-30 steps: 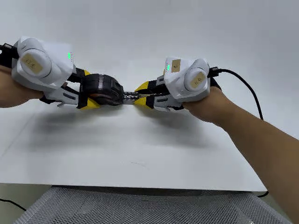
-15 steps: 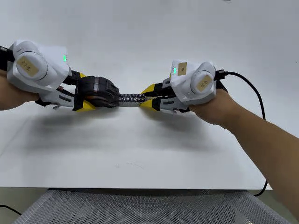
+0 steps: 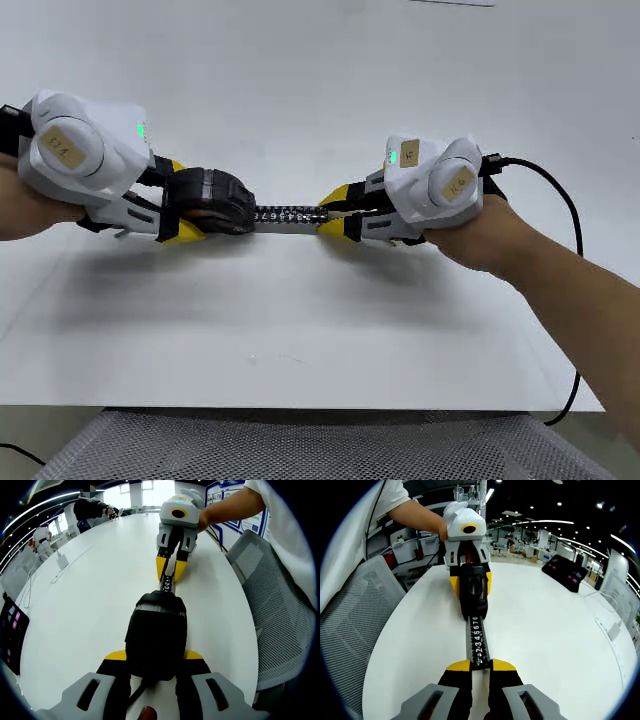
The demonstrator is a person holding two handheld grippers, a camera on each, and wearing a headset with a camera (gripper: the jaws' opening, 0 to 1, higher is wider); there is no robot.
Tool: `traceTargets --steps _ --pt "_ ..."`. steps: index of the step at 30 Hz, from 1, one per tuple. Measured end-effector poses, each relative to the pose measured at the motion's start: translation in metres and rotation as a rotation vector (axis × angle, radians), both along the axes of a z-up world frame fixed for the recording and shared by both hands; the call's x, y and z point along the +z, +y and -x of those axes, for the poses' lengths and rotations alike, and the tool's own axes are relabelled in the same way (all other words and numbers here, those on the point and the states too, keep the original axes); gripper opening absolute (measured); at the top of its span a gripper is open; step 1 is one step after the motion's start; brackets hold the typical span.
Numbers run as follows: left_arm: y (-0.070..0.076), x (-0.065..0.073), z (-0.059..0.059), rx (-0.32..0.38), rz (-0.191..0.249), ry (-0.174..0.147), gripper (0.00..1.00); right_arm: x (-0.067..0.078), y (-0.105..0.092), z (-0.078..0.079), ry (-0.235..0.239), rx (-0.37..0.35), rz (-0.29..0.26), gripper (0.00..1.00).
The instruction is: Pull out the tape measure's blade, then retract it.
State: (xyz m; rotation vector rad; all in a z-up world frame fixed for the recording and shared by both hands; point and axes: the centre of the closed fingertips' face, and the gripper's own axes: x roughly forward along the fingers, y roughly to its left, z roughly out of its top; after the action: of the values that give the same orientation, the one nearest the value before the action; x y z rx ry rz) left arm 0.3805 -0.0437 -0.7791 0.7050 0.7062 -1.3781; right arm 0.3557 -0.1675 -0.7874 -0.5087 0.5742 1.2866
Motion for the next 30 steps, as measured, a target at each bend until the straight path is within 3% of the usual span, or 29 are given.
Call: traceTargets --steps 30 --pt "-0.001 0.0 0.001 -0.006 -0.005 -0.002 0.29 0.002 -0.037 0.007 -0.002 -0.017 0.051 0.07"
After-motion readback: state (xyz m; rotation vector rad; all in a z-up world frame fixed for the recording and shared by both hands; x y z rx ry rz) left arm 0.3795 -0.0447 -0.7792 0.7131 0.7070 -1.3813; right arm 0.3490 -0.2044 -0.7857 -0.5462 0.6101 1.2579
